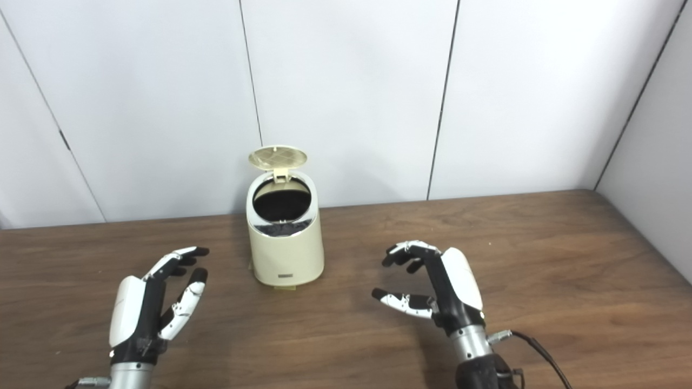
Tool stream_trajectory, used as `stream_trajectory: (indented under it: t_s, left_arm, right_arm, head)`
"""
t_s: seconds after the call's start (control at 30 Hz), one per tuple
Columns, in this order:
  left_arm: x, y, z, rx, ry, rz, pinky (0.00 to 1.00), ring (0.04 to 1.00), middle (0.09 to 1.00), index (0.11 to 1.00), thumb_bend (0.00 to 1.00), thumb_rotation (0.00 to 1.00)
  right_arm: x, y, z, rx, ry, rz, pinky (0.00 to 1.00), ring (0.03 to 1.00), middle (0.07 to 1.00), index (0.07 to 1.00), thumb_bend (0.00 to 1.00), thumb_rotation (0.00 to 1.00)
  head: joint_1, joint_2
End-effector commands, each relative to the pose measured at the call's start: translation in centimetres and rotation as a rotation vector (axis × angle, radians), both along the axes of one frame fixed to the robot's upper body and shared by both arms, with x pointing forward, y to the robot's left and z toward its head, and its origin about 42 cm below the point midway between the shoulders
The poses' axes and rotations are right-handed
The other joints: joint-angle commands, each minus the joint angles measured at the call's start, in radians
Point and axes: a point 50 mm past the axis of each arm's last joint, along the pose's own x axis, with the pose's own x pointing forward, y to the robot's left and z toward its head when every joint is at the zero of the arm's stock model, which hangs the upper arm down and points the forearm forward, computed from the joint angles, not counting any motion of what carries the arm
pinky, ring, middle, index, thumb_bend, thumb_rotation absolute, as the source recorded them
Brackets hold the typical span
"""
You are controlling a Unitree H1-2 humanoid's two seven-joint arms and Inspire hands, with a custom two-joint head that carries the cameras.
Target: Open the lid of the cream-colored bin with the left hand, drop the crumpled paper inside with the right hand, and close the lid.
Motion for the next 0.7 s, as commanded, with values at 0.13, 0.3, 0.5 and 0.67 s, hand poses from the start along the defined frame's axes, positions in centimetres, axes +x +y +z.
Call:
stream_trajectory:
  t_s: [0.13,0.3,0.5,0.67]
  left_arm:
    - [-2.0,0.3,-2.2,-0.001,0.061,0.005,0.66,0.724,0.761,0.741,0.43,0.88]
    - [-2.3,0.6,-2.2,-0.002,0.066,0.007,0.65,0.723,0.759,0.74,0.44,0.88]
    - [-2.5,0.9,-2.3,-0.002,0.075,0.007,0.65,0.722,0.756,0.732,0.43,0.87]
    - [-2.5,1.4,-2.5,0.002,0.087,0.007,0.61,0.718,0.759,0.732,0.43,0.87]
  right_arm:
    - [0.0,0.4,0.3,0.004,-0.056,0.013,0.49,0.595,0.646,0.496,0.48,0.15]
    - [-0.4,0.3,-0.8,0.007,-0.022,-0.002,0.52,0.627,0.658,0.496,0.48,0.15]
    - [-0.4,0.4,-1.7,0.016,0.005,-0.016,0.45,0.578,0.651,0.496,0.48,0.15]
    - [-0.3,0.3,-2.3,0.028,-0.005,-0.025,0.47,0.592,0.663,0.496,0.48,0.15]
  head:
    - [0.004,0.006]
    - [0.006,0.011]
    - [0.01,0.013]
    - [0.023,0.009]
